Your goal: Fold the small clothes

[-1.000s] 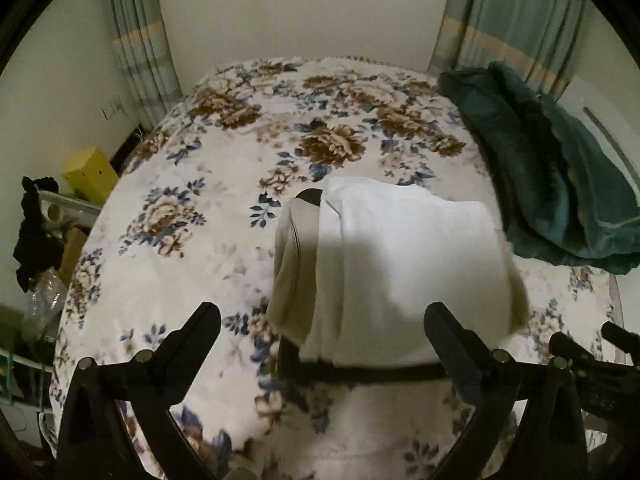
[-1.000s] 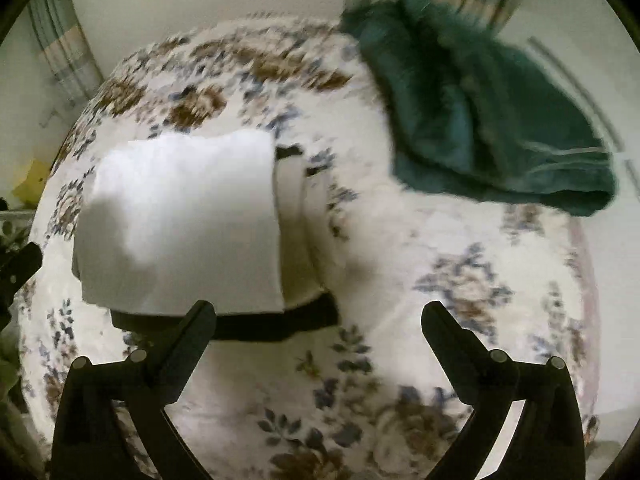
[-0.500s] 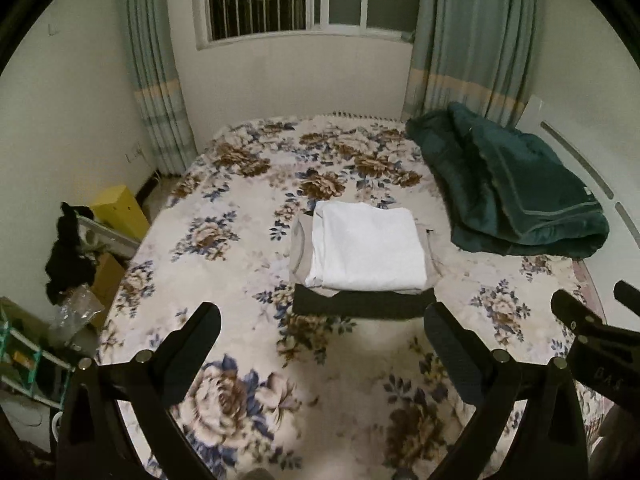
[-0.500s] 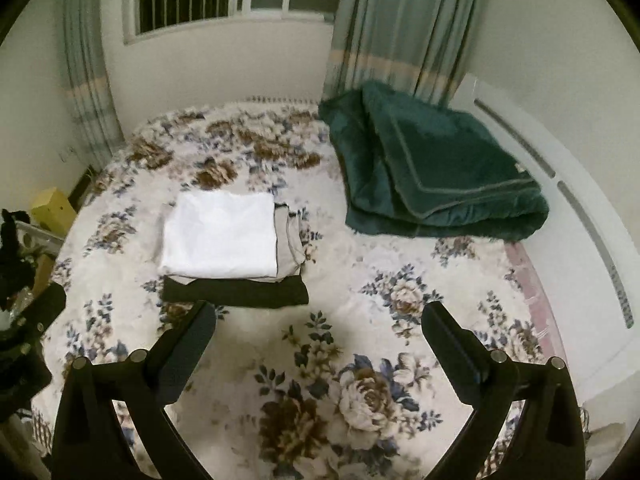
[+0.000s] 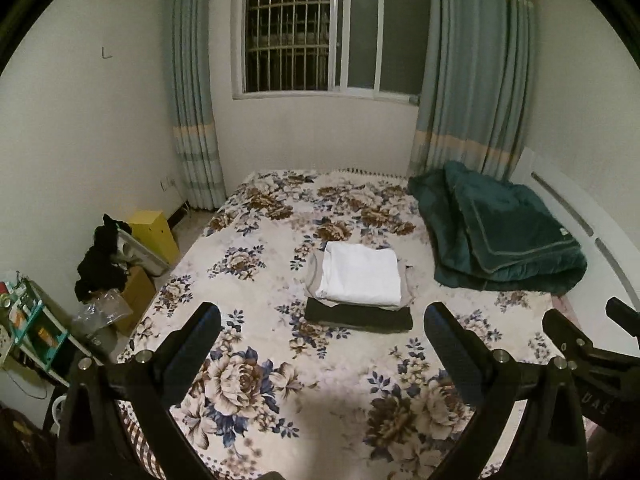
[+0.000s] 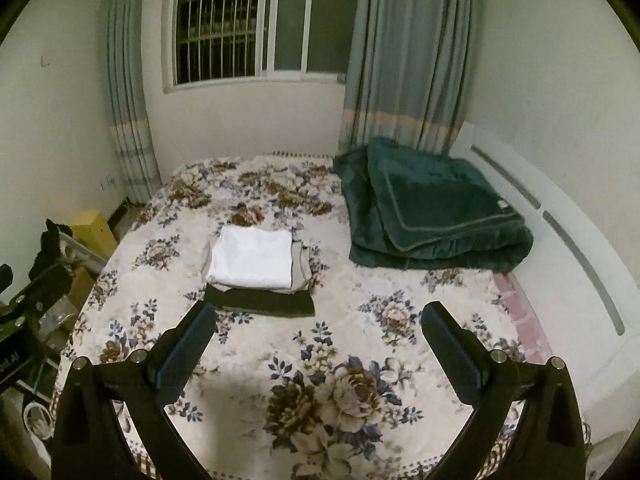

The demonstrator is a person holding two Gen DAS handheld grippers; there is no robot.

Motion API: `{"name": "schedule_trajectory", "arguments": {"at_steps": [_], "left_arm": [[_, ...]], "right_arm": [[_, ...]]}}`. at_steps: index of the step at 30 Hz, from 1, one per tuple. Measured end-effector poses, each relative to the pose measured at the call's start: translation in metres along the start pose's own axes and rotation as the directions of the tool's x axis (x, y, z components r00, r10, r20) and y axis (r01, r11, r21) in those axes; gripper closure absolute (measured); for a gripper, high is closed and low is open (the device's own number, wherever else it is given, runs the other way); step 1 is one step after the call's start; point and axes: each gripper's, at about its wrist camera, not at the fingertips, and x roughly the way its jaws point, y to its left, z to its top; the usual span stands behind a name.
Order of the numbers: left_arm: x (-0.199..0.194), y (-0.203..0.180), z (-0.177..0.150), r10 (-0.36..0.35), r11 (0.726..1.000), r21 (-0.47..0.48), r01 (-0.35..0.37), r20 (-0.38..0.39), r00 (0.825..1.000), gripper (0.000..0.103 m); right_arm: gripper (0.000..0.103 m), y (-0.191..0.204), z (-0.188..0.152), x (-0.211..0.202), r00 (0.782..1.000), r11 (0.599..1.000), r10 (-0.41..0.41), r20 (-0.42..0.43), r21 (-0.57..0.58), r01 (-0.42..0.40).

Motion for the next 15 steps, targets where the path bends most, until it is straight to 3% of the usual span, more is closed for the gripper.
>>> {"name": "schedule_trajectory", "arguments": {"at_steps": [7, 15], "left_arm": [[-0.039, -0.002, -0.008, -0.007, 1.000, -0.005, 0.007, 0.036, 0.999, 0.000], [-0.062, -0.004, -0.010, -0.008, 1.000, -0.001, 0.008, 0.071, 0.997, 0.000]], "right_arm": [[0.000, -0.015, -0.002, -0.058, 0.998, 1.000, 0.008, 0.062, -0.014, -0.007], [0.000, -0.025, -0.003, -0.090, 0.995, 1.000, 0.018, 0.097, -0.009, -0.017]]}}
